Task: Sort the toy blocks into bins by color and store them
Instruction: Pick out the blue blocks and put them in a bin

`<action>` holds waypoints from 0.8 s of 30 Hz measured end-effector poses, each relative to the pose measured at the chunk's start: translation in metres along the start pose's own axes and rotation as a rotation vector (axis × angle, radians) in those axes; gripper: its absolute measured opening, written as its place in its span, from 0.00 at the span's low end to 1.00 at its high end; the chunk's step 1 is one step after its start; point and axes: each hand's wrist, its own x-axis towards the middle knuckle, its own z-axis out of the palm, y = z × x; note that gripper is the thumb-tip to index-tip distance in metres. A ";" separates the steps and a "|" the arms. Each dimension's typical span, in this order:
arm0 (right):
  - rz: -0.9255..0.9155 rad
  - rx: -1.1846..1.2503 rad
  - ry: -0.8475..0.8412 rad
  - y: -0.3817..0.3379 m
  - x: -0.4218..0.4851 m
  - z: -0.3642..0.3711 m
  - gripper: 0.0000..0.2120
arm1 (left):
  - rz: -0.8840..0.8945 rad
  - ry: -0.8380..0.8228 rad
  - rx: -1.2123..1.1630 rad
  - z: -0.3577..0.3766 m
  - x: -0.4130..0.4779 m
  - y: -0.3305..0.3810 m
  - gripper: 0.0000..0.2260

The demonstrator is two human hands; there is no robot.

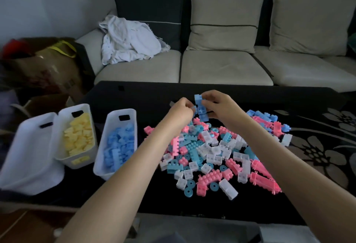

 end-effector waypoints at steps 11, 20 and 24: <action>-0.105 -0.142 -0.257 -0.043 -0.003 0.167 0.08 | 0.103 0.404 0.661 -0.113 -0.061 -0.112 0.09; -0.135 -0.360 -0.203 -0.038 0.005 0.208 0.11 | 0.240 0.390 0.903 -0.121 -0.064 -0.148 0.13; -0.145 -0.358 -0.172 -0.035 0.004 0.202 0.15 | 0.282 0.399 0.791 -0.123 -0.064 -0.148 0.11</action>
